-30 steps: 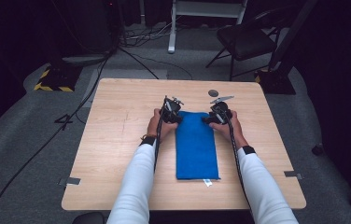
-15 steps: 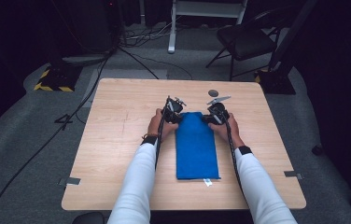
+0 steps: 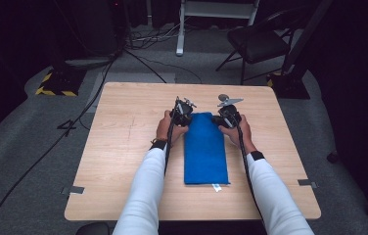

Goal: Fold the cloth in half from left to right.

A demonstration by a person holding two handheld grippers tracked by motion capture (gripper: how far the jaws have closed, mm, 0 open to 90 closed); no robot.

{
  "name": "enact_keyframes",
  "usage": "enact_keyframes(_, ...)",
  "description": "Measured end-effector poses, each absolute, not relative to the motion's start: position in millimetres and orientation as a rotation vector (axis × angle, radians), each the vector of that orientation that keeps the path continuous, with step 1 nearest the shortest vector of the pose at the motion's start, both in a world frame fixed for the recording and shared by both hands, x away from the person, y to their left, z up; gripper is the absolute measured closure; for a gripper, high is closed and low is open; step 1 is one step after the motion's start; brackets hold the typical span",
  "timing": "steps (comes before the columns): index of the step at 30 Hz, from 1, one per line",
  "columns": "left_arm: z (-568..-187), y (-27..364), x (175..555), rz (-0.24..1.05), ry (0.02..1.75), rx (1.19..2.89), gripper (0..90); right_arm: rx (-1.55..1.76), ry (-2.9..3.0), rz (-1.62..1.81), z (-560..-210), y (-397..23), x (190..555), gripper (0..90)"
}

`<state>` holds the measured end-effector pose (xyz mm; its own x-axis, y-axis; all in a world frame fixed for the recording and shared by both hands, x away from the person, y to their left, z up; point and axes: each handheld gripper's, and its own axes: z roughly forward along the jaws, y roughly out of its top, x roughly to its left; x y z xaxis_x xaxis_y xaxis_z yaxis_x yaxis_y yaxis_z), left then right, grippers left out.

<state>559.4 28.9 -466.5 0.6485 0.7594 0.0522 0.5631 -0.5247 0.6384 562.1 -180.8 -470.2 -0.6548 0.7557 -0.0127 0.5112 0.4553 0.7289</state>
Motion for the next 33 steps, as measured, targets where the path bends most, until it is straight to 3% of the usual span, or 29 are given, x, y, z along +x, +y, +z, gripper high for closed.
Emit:
enact_keyframes(10,-445.6,29.7,558.3,0.543,0.992,2.239,86.1,1.021,2.314,1.062,-451.7,-180.9,561.5,85.6)
enact_keyframes(33,-434.3,40.7,535.5,0.559,0.876,2.191,85.6,0.861,2.318,1.123,-432.4,-189.0,539.9,85.5)
